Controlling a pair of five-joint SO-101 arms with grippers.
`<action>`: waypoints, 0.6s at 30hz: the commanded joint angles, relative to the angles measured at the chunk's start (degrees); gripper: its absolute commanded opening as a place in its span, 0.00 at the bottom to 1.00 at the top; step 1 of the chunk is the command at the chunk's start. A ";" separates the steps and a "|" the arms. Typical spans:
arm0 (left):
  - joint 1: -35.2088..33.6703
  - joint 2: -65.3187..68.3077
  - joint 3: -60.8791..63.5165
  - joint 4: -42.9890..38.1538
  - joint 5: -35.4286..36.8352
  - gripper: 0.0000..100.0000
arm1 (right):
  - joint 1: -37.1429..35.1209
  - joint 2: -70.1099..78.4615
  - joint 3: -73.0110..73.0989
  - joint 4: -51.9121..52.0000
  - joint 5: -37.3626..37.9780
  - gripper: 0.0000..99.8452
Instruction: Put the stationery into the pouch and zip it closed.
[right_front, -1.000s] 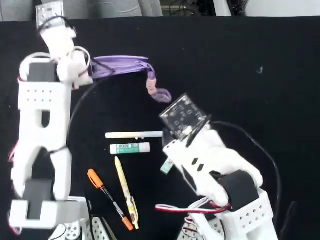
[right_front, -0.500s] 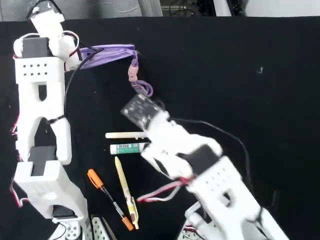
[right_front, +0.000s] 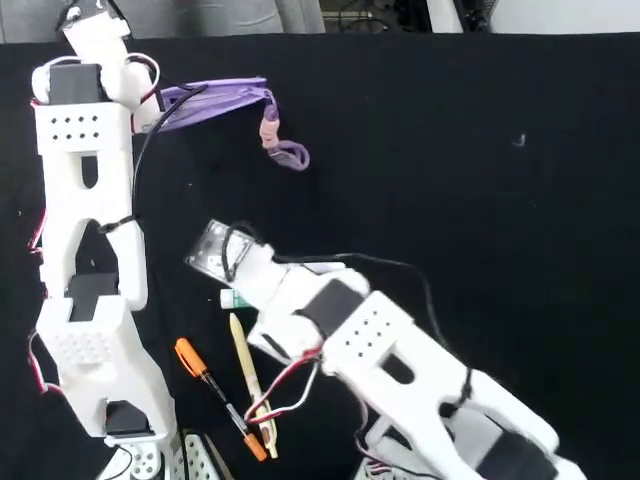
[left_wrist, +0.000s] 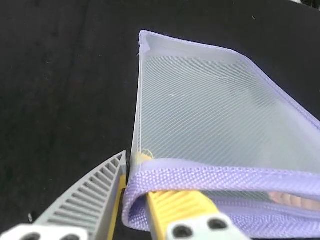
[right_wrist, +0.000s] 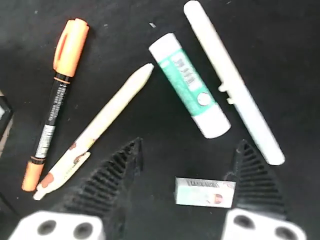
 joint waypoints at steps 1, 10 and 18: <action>-3.38 0.26 -4.00 0.35 0.88 0.03 | -3.08 3.91 -0.40 -2.64 -0.44 0.27; -4.97 0.88 -3.91 0.44 0.88 0.03 | -8.26 17.27 -4.18 -5.36 -0.62 0.27; -4.97 0.88 -3.74 0.44 0.97 0.03 | -8.79 25.27 -6.29 -13.98 -6.07 0.27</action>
